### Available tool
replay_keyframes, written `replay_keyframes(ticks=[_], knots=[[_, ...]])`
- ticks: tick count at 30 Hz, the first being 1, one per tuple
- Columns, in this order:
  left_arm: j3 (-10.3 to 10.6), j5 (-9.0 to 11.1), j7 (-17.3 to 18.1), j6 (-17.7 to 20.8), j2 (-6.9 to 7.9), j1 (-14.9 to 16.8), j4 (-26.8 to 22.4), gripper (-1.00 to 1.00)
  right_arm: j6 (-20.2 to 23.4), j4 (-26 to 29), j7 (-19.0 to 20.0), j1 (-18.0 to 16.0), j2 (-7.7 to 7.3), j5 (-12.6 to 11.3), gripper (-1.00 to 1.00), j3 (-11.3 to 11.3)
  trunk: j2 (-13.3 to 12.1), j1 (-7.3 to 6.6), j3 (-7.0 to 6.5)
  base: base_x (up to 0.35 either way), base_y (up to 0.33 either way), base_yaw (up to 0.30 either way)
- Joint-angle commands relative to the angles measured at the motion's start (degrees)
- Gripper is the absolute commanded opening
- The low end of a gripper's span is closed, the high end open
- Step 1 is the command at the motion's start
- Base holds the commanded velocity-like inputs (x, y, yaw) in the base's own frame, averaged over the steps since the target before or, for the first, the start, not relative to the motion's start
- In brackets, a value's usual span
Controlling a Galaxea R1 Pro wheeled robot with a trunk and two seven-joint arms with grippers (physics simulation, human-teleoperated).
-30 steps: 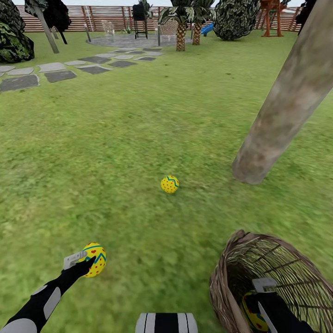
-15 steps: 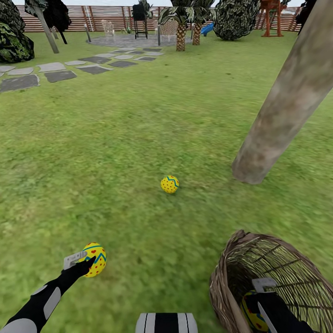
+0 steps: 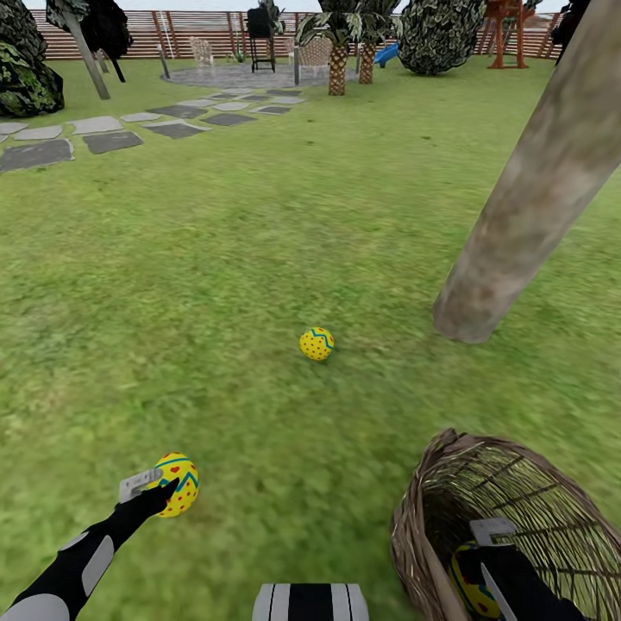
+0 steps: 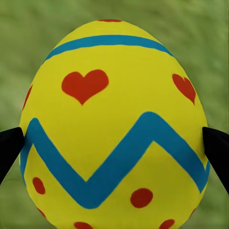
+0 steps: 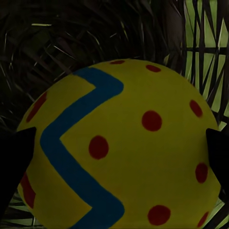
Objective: Take the three Easter eggs out of the wicker basket on the lawn in the garden, then place them on the lawn next to a single tree (choose any tree) so that all three eggs are next to the same tree and none are left in the basket.
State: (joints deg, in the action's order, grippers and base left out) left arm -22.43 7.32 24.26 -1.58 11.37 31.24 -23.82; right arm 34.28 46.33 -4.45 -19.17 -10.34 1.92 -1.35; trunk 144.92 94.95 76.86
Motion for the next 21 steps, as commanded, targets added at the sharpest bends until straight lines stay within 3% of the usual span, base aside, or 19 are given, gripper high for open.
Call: replay_keyframes(ticks=[1, 8, 21], knots=[[-0.2, 0.2, 0.4, 0.0, -0.01, 0.0, 0.1, -1.0, 0.1, 0.1, 0.0, 0.0, -0.03, -0.5, -1.0, -0.1, 0.0, 0.0, 0.04, 0.0, 0.0, 0.0], [-0.2, 0.2, 0.5, 0.0, 0.04, 0.0, 0.1, -1.0, 0.1, -0.1, 0.0, 0.0, 0.06, -0.2, -1.0, -0.2, 0.0, 0.0, 0.04, 0.0, 0.0, 0.0], [-0.2, 0.2, 0.3, 0.1, -0.23, 0.0, 0.3, -1.0, 0.2, -0.3, 0.0, 0.0, 0.52, -0.1, -1.0, -0.3, -0.2, -0.34, -2.84, 0.0, 0.0, 0.0]])
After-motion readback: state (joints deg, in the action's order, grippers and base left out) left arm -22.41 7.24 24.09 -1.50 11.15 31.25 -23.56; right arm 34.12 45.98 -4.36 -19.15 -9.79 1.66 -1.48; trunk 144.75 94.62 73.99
